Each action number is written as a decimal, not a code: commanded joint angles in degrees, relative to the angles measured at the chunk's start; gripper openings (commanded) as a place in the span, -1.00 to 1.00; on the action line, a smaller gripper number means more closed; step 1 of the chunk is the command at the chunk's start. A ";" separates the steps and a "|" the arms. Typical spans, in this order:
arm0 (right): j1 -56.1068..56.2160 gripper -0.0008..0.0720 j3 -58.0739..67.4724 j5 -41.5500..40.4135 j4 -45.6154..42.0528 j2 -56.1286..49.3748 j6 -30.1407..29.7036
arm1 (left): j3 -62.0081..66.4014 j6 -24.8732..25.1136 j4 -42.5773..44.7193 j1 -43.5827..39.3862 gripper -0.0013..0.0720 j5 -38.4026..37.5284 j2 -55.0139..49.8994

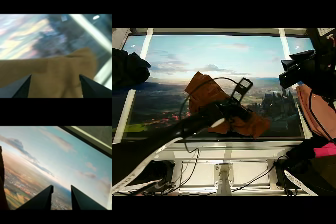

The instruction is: Fold the clothes and pants, and hang the long-sleeved shirts on hangers.

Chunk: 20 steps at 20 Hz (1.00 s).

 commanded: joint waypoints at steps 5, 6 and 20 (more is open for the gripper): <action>0.07 -0.23 -1.73 16.55 18.16 -10.91 -9.92 | 0.02 0.00 7.04 13.77 0.53 -6.73 17.49; 0.39 -0.23 -3.10 18.12 24.46 -13.14 -14.25 | 0.02 0.00 7.02 15.98 0.53 -6.73 20.35; 25.05 0.52 -12.79 -15.52 20.26 -33.11 -28.50 | -0.11 0.00 7.02 26.62 0.53 -10.14 32.24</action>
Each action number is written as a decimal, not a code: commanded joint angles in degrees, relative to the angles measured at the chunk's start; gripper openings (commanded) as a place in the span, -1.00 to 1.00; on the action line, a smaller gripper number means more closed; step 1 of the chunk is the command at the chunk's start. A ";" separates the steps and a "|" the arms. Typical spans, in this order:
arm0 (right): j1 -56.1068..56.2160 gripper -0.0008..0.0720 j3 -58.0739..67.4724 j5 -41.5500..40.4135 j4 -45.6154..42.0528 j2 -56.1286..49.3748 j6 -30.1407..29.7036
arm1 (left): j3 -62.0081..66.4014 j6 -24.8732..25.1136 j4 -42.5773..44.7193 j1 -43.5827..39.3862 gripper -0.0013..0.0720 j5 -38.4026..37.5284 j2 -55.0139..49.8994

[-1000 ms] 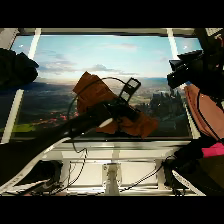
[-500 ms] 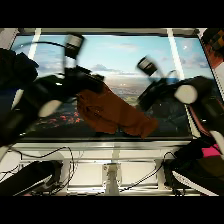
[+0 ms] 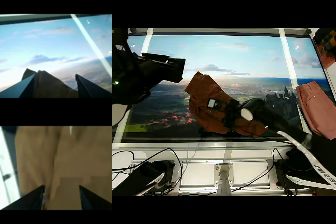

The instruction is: Fold the clothes and pants, and hang the long-sleeved shirts on hangers.

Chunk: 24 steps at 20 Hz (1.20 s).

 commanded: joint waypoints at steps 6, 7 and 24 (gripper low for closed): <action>5.81 0.61 -0.31 -9.07 -8.55 -8.74 -0.26 | -0.07 0.00 1.99 0.66 0.53 -1.14 0.44; 5.81 0.61 -0.31 -9.20 -10.43 -9.25 -0.02 | -0.07 -0.02 2.40 0.66 0.53 -1.14 0.44; 3.58 -0.94 6.67 0.85 -31.74 -11.74 21.09 | -0.07 0.00 4.07 0.66 0.53 -1.11 0.44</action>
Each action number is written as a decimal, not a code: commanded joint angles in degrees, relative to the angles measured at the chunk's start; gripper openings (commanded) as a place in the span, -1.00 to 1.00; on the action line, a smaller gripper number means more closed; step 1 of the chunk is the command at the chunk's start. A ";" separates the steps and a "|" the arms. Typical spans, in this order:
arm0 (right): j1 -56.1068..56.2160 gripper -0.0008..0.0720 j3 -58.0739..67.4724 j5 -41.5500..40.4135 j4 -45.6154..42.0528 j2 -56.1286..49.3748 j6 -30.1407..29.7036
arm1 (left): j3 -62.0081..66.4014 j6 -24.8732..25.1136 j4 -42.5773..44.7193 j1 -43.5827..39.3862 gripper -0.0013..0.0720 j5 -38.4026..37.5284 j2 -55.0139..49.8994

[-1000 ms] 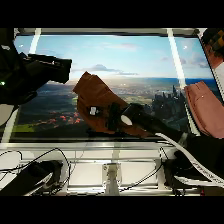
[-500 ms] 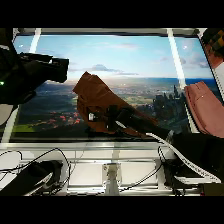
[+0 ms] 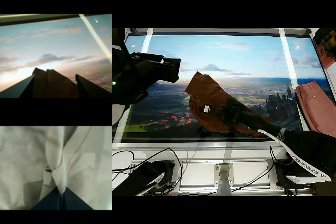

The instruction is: Fold the clothes and pants, and hang the long-sleeved shirts on hangers.

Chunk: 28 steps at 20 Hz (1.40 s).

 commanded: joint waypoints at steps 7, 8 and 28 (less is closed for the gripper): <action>-3.02 -0.94 21.57 7.80 -1.57 3.26 12.02 | -0.02 -0.04 2.21 0.02 0.53 -0.02 0.24; -4.44 -0.94 23.06 7.85 -1.51 3.91 14.36 | -0.02 -0.02 2.38 0.02 0.53 -0.02 0.35; -50.69 -0.94 24.09 16.37 19.78 6.67 32.72 | -34.99 0.46 -36.26 -2.40 0.14 8.09 -1.25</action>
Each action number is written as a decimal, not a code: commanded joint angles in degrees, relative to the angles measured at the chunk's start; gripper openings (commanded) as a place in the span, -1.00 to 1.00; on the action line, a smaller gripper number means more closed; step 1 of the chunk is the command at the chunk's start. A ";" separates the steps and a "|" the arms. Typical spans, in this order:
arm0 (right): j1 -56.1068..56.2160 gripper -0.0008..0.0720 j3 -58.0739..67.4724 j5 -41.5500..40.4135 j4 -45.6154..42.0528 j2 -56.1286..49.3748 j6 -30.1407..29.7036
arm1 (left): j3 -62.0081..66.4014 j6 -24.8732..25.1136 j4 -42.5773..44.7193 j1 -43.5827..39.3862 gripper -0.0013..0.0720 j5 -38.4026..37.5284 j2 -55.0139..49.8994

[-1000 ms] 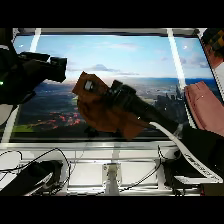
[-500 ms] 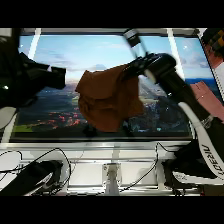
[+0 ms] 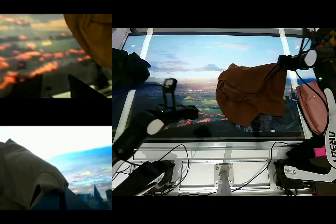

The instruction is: Fold the clothes and pants, and hang the long-sleeved shirts on hangers.

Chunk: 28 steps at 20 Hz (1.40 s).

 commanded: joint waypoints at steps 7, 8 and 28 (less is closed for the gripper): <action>-2.38 -0.94 0.00 1.20 2.82 -1.01 -1.07 | -4.15 4.39 -22.95 -13.18 0.76 23.08 -17.14; -2.38 -0.94 0.00 1.18 2.67 -1.01 -1.07 | -2.97 4.42 -23.08 -13.88 0.76 23.23 -19.34; -2.38 -0.94 0.02 1.97 2.49 -0.98 -2.54 | 11.56 4.57 -29.38 -14.95 0.75 20.22 -40.06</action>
